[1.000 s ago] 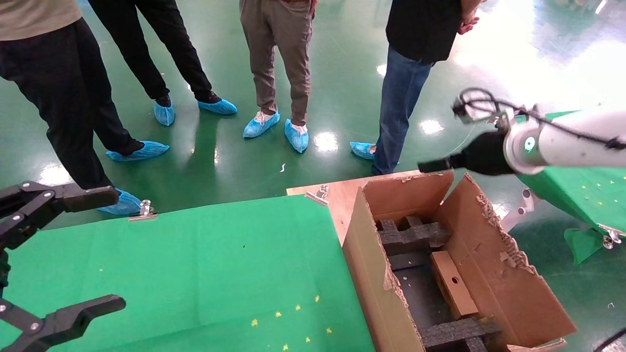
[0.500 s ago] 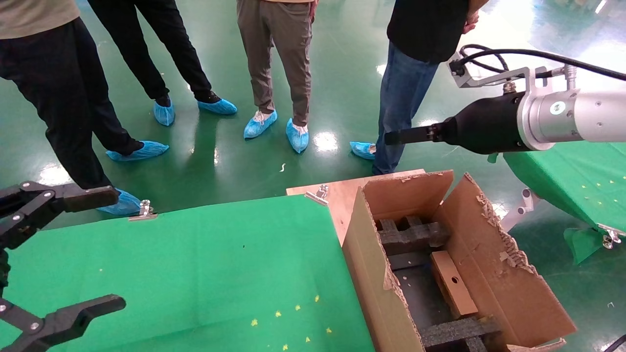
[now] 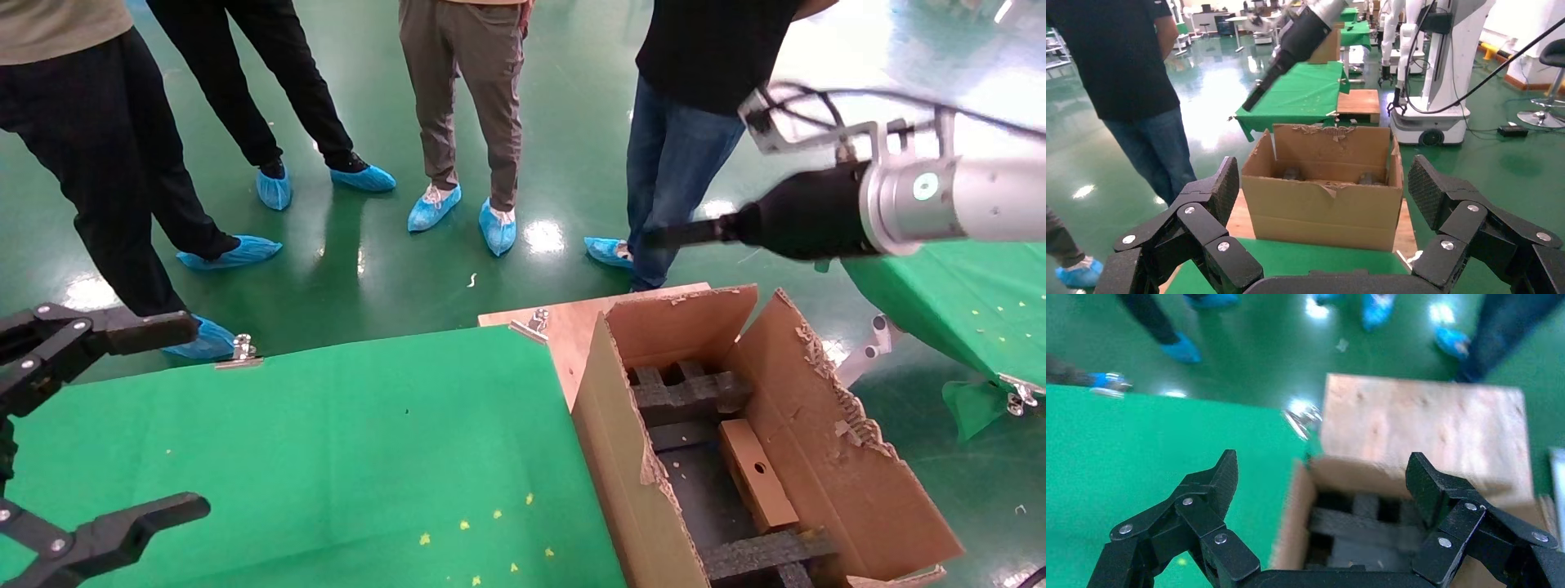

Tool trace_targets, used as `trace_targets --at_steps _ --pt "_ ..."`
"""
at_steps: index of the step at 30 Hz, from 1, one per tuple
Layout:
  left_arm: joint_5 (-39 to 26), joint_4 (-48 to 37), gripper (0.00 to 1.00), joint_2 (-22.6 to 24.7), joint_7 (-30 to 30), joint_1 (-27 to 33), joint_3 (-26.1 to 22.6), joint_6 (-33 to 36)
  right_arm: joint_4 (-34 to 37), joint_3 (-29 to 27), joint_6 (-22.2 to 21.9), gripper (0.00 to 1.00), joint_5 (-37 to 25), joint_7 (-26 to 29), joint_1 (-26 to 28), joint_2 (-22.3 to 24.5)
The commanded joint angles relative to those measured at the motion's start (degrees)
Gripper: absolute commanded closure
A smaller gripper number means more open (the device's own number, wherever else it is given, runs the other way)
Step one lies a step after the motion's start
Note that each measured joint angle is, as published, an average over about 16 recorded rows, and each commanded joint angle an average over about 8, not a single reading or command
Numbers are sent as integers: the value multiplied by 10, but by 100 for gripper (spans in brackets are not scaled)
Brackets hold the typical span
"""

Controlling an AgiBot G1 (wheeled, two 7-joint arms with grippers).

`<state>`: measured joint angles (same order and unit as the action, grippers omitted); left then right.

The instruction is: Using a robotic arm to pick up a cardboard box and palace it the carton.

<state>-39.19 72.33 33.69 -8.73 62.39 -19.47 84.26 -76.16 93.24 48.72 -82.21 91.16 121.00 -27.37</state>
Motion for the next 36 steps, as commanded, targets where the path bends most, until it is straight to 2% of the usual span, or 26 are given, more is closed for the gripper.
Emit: trace_targets --at_steps 1,36 --pt "0 0 0 0 0 0 0 0 0 -15 7 0 8 -16 -11 -1" --pt "0 0 0 0 0 0 0 0 17 -495 237 0 259 -516 -381 -49"
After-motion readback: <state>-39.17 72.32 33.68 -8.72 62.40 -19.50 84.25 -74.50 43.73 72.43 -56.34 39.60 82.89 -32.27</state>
